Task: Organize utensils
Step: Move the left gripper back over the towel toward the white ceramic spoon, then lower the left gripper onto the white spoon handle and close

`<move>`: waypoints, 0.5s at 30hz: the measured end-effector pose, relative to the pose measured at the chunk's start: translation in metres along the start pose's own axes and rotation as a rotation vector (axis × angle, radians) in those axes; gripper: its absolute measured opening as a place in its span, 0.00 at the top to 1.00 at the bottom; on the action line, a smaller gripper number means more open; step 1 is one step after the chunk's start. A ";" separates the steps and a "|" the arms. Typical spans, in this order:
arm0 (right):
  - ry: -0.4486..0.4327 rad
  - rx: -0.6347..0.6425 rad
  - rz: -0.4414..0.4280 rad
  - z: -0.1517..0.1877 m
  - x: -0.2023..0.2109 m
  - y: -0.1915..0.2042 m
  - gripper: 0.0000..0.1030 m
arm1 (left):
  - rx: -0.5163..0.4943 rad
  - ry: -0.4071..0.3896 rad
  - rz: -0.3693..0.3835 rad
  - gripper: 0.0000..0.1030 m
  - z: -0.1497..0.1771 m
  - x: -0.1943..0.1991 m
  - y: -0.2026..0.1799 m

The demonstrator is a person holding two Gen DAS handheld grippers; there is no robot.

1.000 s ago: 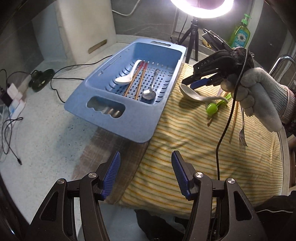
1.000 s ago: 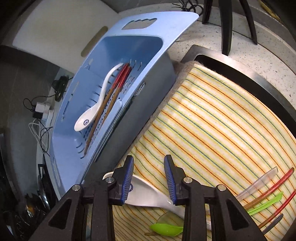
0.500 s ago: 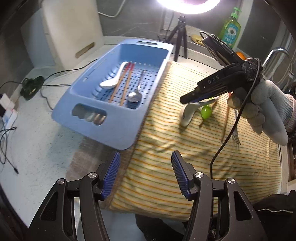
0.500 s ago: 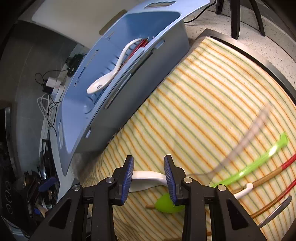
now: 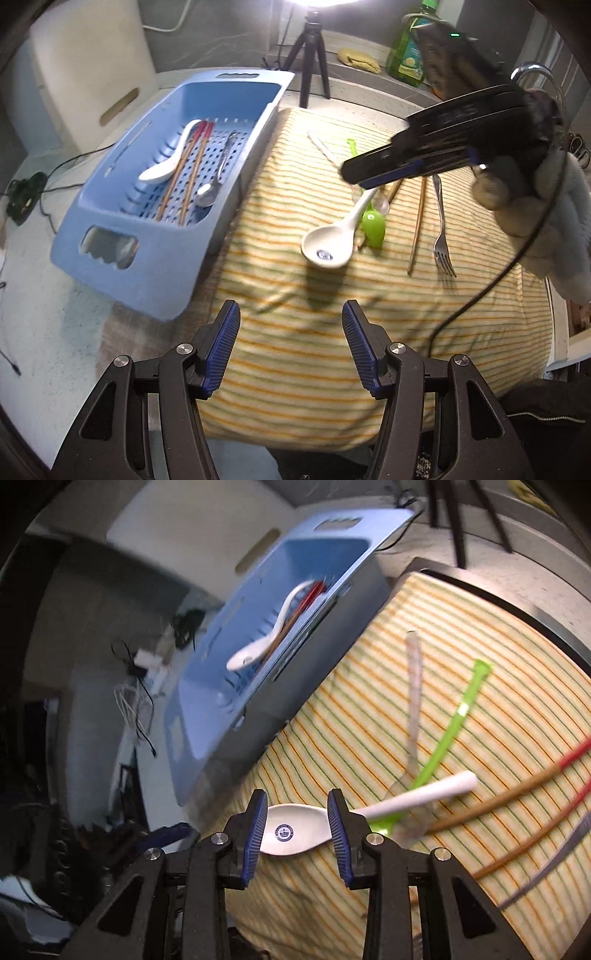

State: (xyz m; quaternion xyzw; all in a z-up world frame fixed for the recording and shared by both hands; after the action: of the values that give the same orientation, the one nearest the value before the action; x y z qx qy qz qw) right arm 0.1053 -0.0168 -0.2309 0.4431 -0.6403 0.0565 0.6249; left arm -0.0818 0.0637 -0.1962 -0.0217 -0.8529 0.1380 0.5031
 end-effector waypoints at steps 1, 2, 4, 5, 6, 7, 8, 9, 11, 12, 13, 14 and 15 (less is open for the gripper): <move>-0.007 -0.023 0.001 0.002 0.004 -0.005 0.70 | -0.007 -0.001 -0.001 0.45 -0.001 -0.001 -0.001; -0.018 -0.060 0.008 0.003 0.009 -0.015 0.70 | -0.016 -0.002 0.002 0.45 -0.004 -0.004 -0.002; -0.032 -0.122 0.015 0.005 0.013 -0.029 0.70 | -0.029 0.007 0.015 0.45 -0.008 -0.010 -0.003; -0.036 -0.158 0.014 0.005 0.013 -0.037 0.70 | -0.034 0.018 0.023 0.45 -0.010 -0.015 -0.004; -0.037 -0.186 0.006 0.005 0.012 -0.042 0.70 | -0.039 0.031 0.032 0.45 -0.012 -0.019 -0.004; -0.035 -0.214 -0.003 0.005 0.011 -0.048 0.70 | -0.045 0.042 0.039 0.45 -0.013 -0.023 -0.005; -0.033 -0.233 -0.008 0.005 0.009 -0.052 0.70 | -0.049 0.051 0.040 0.45 -0.014 -0.027 -0.005; -0.032 -0.248 -0.013 0.004 0.007 -0.055 0.70 | -0.051 0.056 0.037 0.45 -0.014 -0.029 -0.004; -0.028 -0.250 0.001 0.003 0.001 -0.056 0.70 | -0.045 0.070 0.039 0.45 -0.015 -0.035 -0.003; -0.024 -0.251 0.019 0.001 -0.002 -0.056 0.70 | -0.042 0.074 0.042 0.45 -0.015 -0.037 -0.002; -0.021 -0.258 0.033 0.000 -0.006 -0.058 0.70 | -0.041 0.076 0.042 0.44 -0.016 -0.039 -0.001; -0.017 -0.265 0.033 0.000 -0.007 -0.060 0.70 | -0.040 0.076 0.044 0.44 -0.018 -0.041 0.000; -0.012 -0.272 0.037 -0.002 -0.010 -0.062 0.70 | -0.038 0.076 0.045 0.44 -0.019 -0.042 0.001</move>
State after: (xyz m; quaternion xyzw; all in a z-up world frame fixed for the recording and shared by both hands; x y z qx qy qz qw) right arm 0.1441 -0.0476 -0.2689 0.3428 -0.6537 -0.0222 0.6743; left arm -0.0447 0.0612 -0.2235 -0.0555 -0.8348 0.1321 0.5316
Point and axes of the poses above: each gripper's, at about its wrist camera, not at the fingertips, and x roughly against the way its jaws point, y to its left, z to its underside, the point moved 2 cm from there along -x, roughly the way its jaws point, and after that the axes turned 10 degrees about z, right-handed, at the moved point
